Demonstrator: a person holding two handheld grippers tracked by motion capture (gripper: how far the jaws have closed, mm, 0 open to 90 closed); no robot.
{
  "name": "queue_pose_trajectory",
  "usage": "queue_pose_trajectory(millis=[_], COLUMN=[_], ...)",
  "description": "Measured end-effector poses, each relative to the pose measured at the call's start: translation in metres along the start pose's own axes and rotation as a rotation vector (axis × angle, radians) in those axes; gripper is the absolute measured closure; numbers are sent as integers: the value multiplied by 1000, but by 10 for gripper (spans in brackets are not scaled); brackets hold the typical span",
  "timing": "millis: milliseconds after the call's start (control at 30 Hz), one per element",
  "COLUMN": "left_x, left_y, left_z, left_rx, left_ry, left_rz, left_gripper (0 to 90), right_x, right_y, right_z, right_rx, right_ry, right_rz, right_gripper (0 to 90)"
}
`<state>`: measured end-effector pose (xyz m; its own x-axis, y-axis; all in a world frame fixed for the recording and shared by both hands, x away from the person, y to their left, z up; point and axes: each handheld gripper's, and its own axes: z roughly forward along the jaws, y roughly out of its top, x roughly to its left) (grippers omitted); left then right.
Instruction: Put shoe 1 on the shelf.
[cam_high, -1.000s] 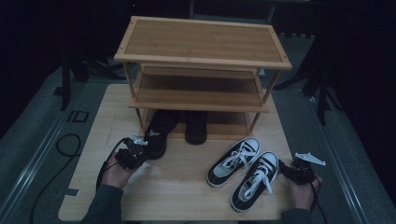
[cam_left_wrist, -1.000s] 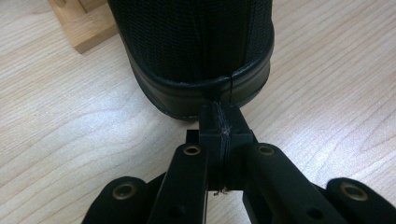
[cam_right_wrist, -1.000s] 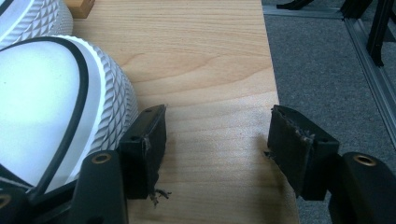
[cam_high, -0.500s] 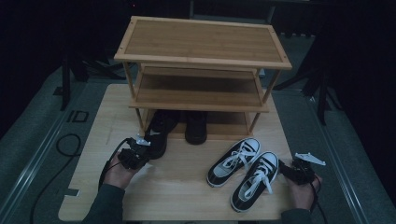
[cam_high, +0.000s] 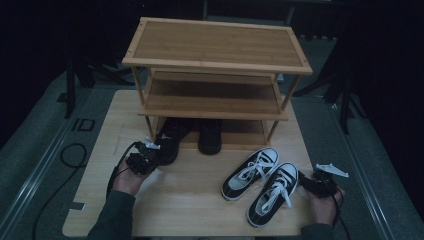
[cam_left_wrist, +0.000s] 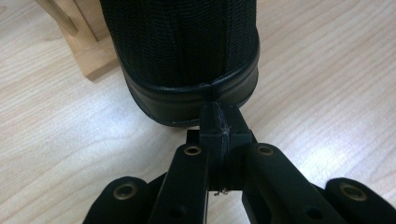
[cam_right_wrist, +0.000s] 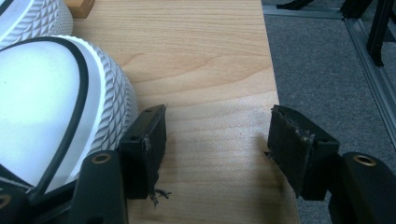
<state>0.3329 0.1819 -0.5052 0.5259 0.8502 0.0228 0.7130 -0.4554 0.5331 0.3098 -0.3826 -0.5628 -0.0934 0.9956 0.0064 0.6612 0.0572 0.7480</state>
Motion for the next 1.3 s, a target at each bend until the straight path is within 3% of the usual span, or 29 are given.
queue_pose_trajectory(millis=[233, 500, 700, 933, 1200, 1300], left_x=[5, -2, -4, 6, 9, 3], left_y=[11, 27, 19, 9, 17, 21], left_z=[8, 20, 28, 37, 46, 46], left_rx=[-1, 0, 31, 67, 71, 73], left_ry=[9, -4, -9, -1, 20, 18], left_rz=[-4, 20, 29, -1, -9, 17], left_gripper=[897, 896, 892, 892, 893, 892], right_x=[0, 0, 0, 0, 0, 0], right_y=[0, 0, 0, 0, 0, 0], right_z=[0, 0, 0, 0, 0, 0], right_rx=[0, 0, -1, 0, 0, -1], right_ry=[0, 0, 0, 0, 0, 0], right_rz=[0, 0, -1, 0, -1, -1], right_gripper=[368, 368, 367, 368, 367, 367])
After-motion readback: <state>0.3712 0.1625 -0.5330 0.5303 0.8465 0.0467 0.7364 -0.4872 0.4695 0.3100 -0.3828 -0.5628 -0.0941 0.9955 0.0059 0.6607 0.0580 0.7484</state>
